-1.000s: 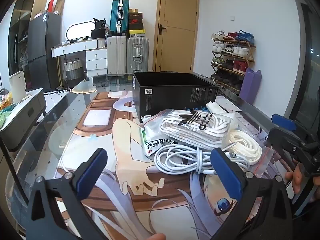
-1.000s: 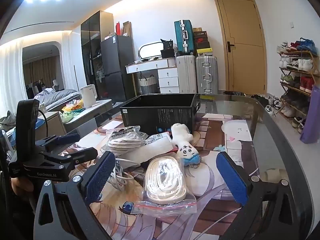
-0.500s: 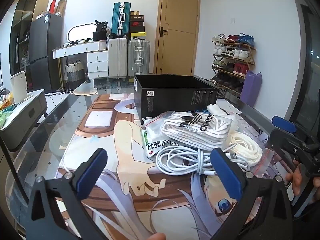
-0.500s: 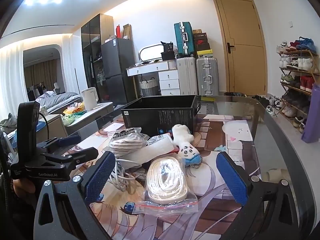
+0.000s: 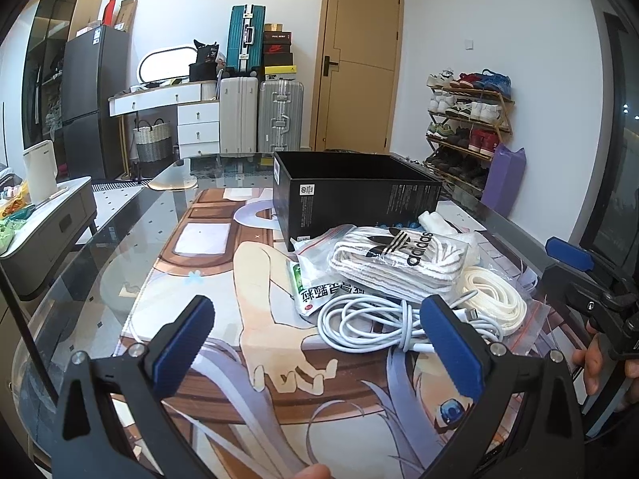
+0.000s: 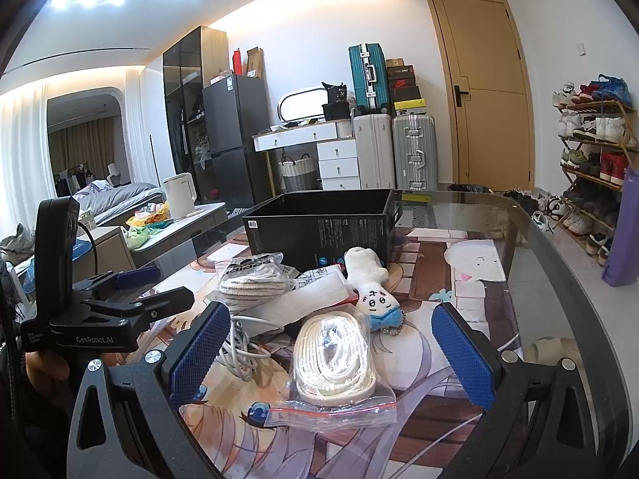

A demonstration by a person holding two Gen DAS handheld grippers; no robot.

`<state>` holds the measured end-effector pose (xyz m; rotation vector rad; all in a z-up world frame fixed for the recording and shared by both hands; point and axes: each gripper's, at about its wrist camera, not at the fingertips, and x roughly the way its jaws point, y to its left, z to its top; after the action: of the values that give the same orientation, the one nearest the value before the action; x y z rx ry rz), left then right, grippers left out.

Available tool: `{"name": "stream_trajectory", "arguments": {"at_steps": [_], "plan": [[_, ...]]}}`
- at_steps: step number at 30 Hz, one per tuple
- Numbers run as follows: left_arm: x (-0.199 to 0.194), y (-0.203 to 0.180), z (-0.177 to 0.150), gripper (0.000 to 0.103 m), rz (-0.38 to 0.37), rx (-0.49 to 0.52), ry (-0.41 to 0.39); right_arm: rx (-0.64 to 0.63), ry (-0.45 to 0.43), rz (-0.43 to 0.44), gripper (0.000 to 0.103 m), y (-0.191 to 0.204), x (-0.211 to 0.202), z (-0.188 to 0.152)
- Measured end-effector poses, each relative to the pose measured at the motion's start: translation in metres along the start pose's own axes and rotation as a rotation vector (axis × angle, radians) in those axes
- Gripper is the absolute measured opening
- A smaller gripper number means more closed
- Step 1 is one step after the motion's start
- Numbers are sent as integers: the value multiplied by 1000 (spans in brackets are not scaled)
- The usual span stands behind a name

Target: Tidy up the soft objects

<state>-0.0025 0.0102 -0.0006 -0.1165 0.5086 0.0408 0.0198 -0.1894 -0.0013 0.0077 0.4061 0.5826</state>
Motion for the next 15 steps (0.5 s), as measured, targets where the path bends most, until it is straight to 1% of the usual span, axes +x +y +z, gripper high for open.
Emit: {"name": "stream_trajectory", "arguments": {"at_steps": [15], "plan": [[0, -1, 0, 103, -8, -1, 1, -2, 0, -1, 103, 0, -1, 0]]}}
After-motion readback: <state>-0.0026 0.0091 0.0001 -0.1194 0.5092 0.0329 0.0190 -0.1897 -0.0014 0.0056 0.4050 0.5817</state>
